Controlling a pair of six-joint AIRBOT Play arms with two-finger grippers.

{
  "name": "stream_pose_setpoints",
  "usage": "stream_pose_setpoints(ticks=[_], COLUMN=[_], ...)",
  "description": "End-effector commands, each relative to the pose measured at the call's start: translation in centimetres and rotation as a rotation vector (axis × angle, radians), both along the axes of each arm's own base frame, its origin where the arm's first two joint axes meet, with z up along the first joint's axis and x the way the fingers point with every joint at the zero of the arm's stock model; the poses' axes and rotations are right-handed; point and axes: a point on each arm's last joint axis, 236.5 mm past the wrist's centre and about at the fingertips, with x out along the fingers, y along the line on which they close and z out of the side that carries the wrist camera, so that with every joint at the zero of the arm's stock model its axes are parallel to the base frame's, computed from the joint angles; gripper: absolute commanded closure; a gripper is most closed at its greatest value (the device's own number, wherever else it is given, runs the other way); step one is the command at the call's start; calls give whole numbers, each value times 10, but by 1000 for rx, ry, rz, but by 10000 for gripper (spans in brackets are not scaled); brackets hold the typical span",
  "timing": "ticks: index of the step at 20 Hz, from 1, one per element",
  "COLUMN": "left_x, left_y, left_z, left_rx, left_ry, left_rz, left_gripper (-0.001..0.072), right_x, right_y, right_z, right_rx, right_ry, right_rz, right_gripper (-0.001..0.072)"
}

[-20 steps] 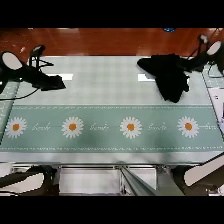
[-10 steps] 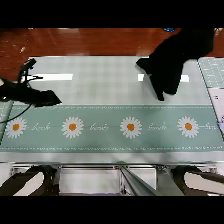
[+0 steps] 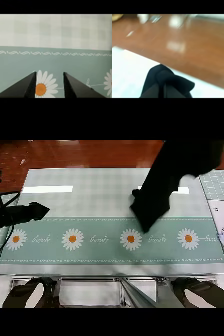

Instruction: Fold the shirts.

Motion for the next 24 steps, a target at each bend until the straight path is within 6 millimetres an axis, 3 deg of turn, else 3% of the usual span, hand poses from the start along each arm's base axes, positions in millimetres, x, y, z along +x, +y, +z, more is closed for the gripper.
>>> stream_pose_setpoints(ticks=[1,7,10,12,13,14,15,18,19,21,22,24], left_x=[0,-12,-24,-32,-35,-36,-37,-36,-35,-36,-37,-37], left_y=[-2,-18,-34,-40,-40,-40,-38,-33,-32,-33,-32,-31], left_z=[8,-16,-38,-50,-55,-59,-60,-62,-62,-63,-66,-81], left_rx=[-22,-55,-59,-62,-61,-59,-50,-40,-41,-41,-41,-52], left_ry=[-37,27,83,117,131,140,142,144,144,149,154,195], left_rz=[15,-23,-73,-95,-97,-97,-97,-83,-82,-82,-81,-62], left_gripper=[290,290,290,290,290,290,290,289,290,290,290,290], right_x=[-20,-25,-21,-10,-2,8,21,62,72,79,75,49], right_y=[76,231,284,300,300,293,277,189,145,47,-1,-91], right_z=[-64,-240,-317,-347,-352,-349,-338,-281,-259,-235,-234,-261], right_rx=[-38,-25,-25,27,62,86,100,110,95,27,-4,-21], right_ry=[185,490,566,612,630,633,634,592,563,526,525,579], right_rz=[184,351,340,287,259,238,213,117,69,-96,-193,-403], right_gripper=[688,688,688,687,630,410,299,302,303,304,304,304])
